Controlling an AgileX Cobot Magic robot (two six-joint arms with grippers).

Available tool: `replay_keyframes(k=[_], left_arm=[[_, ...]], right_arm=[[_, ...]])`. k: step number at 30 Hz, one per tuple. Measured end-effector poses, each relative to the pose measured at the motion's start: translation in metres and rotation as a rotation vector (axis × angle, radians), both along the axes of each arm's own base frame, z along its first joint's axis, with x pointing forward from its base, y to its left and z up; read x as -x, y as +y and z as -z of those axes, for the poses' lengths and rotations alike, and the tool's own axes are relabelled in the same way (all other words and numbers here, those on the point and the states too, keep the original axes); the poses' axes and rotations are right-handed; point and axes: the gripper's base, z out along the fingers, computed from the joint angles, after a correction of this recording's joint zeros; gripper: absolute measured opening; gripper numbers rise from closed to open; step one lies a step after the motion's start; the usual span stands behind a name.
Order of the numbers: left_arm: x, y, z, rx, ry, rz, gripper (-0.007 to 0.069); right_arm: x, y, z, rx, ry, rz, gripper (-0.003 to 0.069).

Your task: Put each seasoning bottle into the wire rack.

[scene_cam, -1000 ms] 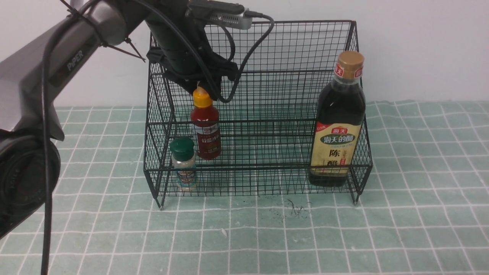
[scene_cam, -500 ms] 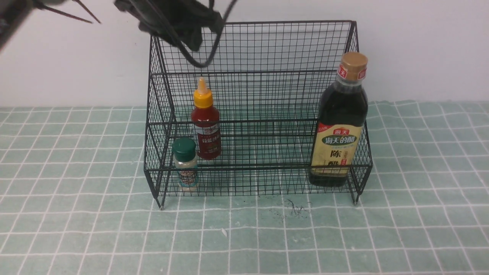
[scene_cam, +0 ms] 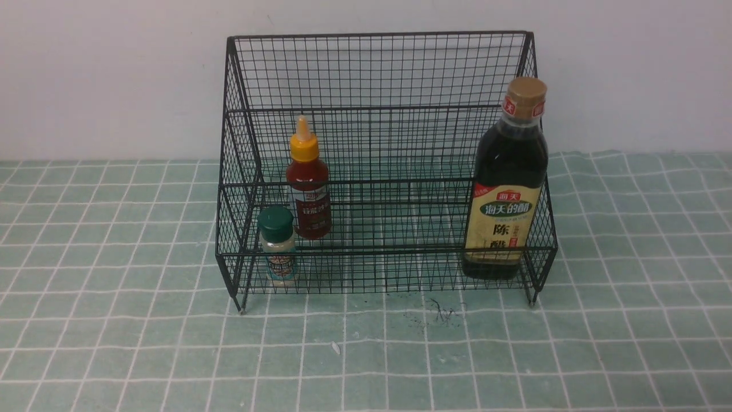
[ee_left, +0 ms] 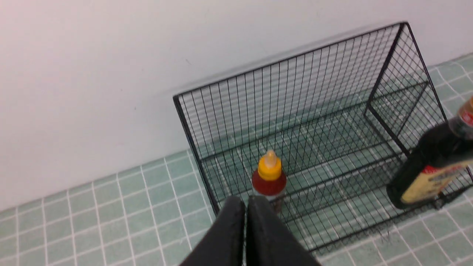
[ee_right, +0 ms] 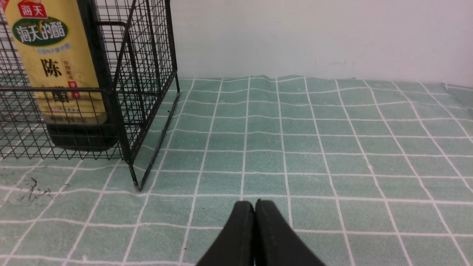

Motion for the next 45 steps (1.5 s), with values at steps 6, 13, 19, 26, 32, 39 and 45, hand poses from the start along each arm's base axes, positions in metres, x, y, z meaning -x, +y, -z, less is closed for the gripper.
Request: replay_keyframes(k=[6, 13, 19, 26, 32, 39, 45], left_arm=[[0.058, 0.020, 0.044, 0.085, -0.191, 0.003, -0.0006], [0.105, 0.035, 0.109, 0.179, -0.451, 0.019, -0.0006], [0.121, 0.040, 0.135, 0.213, -0.455, 0.024, -0.0006], [0.124, 0.040, 0.143, 0.216, -0.435, 0.023, -0.0006], [0.124, 0.040, 0.142, 0.220, -0.435, 0.024, -0.0006], [0.129, 0.043, 0.157, 0.194, -0.425, 0.012, -0.0006], [0.133, 0.051, 0.236, 0.168, -0.399, -0.119, -0.0006]], right_arm=[[0.000, 0.000, 0.000, 0.000, 0.000, 0.000, -0.0013], [0.000, 0.000, 0.000, -0.002, 0.001, 0.000, -0.0013], [0.000, 0.000, 0.000, -0.003, 0.001, 0.000, -0.0013], [0.000, 0.000, 0.000, -0.003, 0.001, 0.000, -0.0013], [0.000, 0.000, 0.000, -0.003, 0.001, 0.000, -0.0013], [0.000, 0.000, 0.000, -0.003, 0.001, 0.000, -0.0013], [0.000, 0.000, 0.000, -0.003, 0.001, 0.000, -0.0013]])
